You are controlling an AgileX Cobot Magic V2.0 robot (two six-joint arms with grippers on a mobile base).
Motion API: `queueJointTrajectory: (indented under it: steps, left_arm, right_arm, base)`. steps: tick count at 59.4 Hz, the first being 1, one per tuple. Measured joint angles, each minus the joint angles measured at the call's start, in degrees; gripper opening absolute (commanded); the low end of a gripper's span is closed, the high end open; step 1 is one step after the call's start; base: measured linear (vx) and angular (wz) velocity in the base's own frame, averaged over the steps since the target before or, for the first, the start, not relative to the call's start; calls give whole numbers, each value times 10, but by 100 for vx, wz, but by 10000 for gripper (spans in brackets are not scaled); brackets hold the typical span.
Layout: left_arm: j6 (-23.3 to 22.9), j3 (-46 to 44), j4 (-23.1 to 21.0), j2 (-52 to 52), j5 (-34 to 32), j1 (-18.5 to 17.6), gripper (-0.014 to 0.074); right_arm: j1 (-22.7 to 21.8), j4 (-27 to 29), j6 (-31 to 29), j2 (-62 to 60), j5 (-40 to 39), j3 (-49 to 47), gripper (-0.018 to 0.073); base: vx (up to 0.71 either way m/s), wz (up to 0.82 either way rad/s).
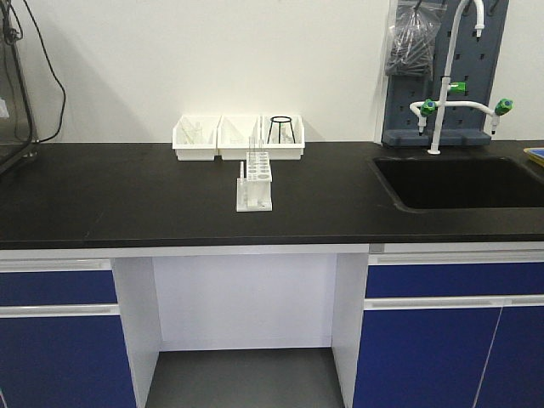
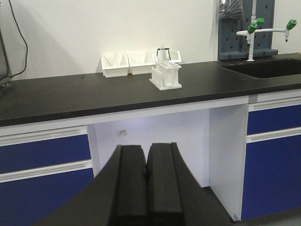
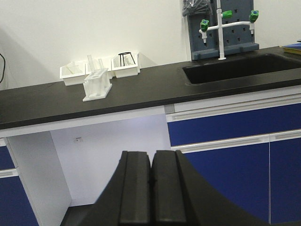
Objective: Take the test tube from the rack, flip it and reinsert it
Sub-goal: 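Drive the base toward the white test-tube rack on the bench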
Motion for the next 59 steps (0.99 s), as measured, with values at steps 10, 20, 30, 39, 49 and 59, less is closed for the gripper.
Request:
queueJointTrajectory:
  steps: [10,20,30,39,49,59]
  left_arm:
    - [0,0,0,0,0,0,-6]
    - [0,0,0,0,0,0,-6]
    - [0,0,0,0,0,0,-6]
    - [0,0,0,0,0,0,-6]
    - [0,0,0,0,0,0,-6]
    - [0,0,0,0,0,0,-6]
  right_arm:
    - [0,0,0,0,0,0,-11]
    - [0,0,0,0,0,0,-11]
    - [0,0,0,0,0,0,-11]
    - [0,0,0,0,1,0,-11]
    - [0,0,0,0,1,0,-11]
    - [0,0,0,0,1,0,-11]
  base:
    - [6,1]
    - [16,3]
    - [29,-2]
    - [36,-9]
    - [41,0]
    - [44,11]
